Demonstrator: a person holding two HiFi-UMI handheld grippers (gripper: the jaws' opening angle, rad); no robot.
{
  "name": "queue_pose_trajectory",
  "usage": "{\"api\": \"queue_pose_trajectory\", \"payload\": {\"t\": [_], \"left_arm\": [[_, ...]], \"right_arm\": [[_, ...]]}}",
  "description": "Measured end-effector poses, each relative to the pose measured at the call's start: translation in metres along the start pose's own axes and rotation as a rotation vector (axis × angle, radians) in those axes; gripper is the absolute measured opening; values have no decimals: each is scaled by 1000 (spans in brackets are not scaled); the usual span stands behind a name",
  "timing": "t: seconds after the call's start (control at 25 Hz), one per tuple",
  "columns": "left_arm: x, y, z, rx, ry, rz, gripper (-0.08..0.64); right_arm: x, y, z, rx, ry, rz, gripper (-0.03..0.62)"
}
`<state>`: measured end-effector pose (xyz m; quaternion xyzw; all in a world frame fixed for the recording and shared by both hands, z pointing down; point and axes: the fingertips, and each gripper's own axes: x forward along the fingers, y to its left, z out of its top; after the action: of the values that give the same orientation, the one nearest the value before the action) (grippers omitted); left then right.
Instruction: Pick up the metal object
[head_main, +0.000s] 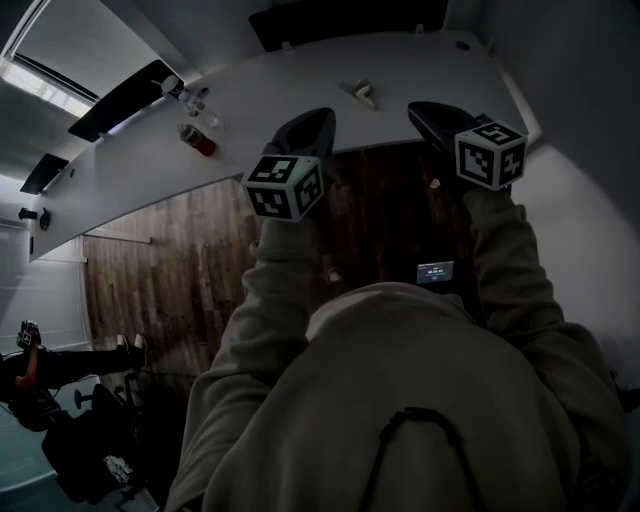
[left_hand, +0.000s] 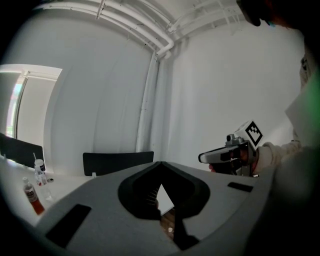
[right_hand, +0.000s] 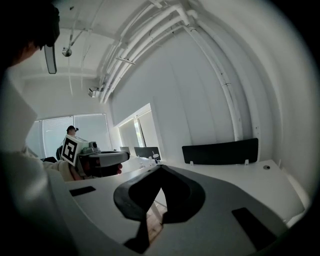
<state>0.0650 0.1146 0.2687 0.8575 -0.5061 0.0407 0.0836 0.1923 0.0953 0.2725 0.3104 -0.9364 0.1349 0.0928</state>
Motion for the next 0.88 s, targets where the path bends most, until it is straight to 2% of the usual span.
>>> {"api": "queue_pose_trajectory", "payload": {"t": [0.16, 0.32, 0.52, 0.72, 0.88], "left_arm": [[14, 6, 4, 12, -8, -10, 3], [36, 9, 4, -19, -22, -56, 3], [69, 30, 1, 11, -23, -98, 3], [116, 82, -3, 4, -3, -128, 3], [149, 143, 14, -36, -10, -145, 3]], "right_arm": [[0, -22, -3, 10, -14, -24, 18], [4, -36, -2, 12, -30, -32, 18], [31, -58, 3, -15, -29, -43, 18], [85, -93, 16, 4, -25, -73, 18], [143, -114, 33, 17, -25, -83, 18]]}}
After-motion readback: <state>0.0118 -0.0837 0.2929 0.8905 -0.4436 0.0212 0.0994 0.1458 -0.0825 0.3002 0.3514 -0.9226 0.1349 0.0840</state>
